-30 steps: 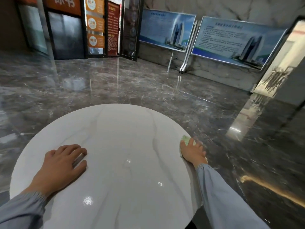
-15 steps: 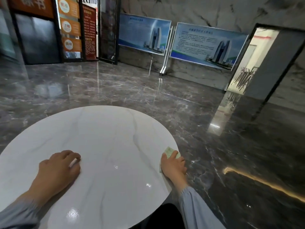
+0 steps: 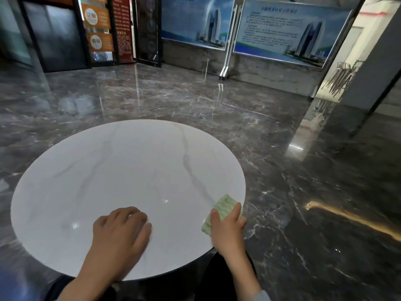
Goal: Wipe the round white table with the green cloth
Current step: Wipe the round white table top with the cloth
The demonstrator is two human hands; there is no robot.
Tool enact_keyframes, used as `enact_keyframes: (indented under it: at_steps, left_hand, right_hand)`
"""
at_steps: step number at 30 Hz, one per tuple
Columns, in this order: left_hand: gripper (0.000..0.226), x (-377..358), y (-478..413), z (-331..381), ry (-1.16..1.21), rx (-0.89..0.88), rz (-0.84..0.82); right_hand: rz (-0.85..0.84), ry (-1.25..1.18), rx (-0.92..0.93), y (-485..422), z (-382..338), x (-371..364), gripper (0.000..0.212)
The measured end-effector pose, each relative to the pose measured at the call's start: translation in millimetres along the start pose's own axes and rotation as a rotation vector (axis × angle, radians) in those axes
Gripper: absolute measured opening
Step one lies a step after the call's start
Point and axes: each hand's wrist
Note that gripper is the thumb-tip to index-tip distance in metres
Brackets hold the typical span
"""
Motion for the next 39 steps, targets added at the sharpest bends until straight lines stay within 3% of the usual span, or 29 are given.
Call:
enact_keyframes:
  at_steps: [5,10,14,18,22,23,27,29,33,39]
  left_hand:
    - [0.018,-8,3,-2,-0.003,0.011,0.010]
    - [0.019,-9,4,-7,-0.020,0.005,-0.004]
    - [0.020,-6,7,-5,-0.029,0.006,-0.026]
    - [0.022,-3,7,-2,-0.031,0.011,-0.046]
    - [0.024,0,7,0,-0.026,0.013,-0.053]
    - [0.024,0,7,1,-0.021,0.014,-0.054]
    - [0.024,1,6,1,-0.014,0.015,-0.059]
    - [0.023,1,7,1,-0.019,0.016,-0.057]
    - [0.023,0,8,-1,-0.025,0.009,-0.041]
    - [0.022,0,8,0,-0.012,0.007,0.003]
  right_hand:
    - [0.015,-0.041,-0.010,-57,-8,14,0.079]
    - [0.000,-0.280,-0.055,-89,-15,27,0.070]
    - [0.110,-0.463,-0.149,-40,-1,15,0.061]
    - [0.072,-0.739,-0.297,46,10,-13,0.051]
    - [-0.020,-0.688,-0.340,91,13,-36,0.078]
    - [-0.029,-0.678,-0.350,86,14,-34,0.076]
    - [-0.010,-0.825,-0.330,36,5,-6,0.039]
    - [0.022,-0.857,-0.307,11,2,4,0.030]
    - [0.117,-0.970,-0.370,20,-4,-6,0.033]
    - [0.059,-0.868,-0.457,144,-13,-62,0.053]
Point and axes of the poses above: each hand's wrist, its own y-axis away from the middle knuckle, its own x-axis out of the back of the hand, z = x × y, and after that the axes turned 7 degrees about z, right-handed
